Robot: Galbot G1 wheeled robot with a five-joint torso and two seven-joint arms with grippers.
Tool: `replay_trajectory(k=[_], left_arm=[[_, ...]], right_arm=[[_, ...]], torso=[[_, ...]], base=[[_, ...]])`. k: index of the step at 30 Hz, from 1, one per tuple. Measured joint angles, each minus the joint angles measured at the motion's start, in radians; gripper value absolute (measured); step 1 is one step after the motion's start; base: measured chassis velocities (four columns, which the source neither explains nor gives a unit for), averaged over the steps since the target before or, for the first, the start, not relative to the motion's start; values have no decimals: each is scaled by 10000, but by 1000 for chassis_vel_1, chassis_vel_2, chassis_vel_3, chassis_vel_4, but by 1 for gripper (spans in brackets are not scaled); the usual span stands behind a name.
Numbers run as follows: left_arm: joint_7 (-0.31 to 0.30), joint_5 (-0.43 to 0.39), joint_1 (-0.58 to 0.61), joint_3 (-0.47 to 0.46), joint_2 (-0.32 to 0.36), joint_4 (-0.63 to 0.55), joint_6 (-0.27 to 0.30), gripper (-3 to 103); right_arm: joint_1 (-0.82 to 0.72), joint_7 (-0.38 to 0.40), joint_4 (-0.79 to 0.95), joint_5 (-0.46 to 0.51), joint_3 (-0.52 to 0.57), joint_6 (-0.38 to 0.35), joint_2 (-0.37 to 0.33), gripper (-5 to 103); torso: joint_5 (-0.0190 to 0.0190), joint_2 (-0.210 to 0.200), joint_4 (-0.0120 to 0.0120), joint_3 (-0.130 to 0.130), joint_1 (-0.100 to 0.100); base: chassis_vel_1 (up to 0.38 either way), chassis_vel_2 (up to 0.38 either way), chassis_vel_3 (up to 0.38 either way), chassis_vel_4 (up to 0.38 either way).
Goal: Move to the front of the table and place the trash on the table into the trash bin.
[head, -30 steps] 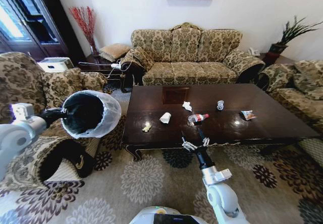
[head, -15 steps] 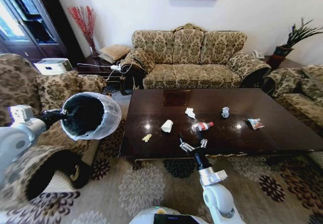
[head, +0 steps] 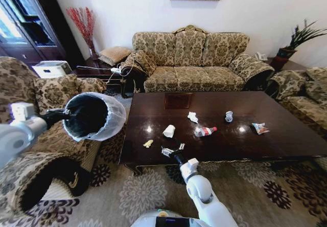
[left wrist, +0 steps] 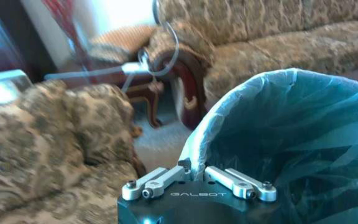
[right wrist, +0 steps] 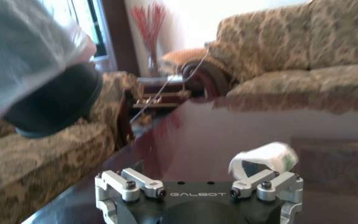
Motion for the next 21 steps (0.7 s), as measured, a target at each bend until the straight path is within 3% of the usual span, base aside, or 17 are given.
replay_trajectory(k=[4, 8, 21], left_arm=[[-213, -693, -234, 553, 859, 546, 26, 0], [-394, -787, -453, 1031, 1356, 742, 1, 0], [-583, -758, -442, 1055, 1575, 294, -211, 0]], right_arm=[[606, 298, -941, -69, -439, 466, 430, 100], [996, 386, -1421, -101, -790, 587, 720, 100], [2002, 880, -3732, -722, -1155, 1522, 1856, 100]], torso=[[2, -5, -8, 4, 14], [-1, -5, -6, 4, 12], [0, -4, -3, 1, 7]], base=[[-13, 2, 2, -6], [-25, 0, 4, -13], [0, 0, 0, 0]])
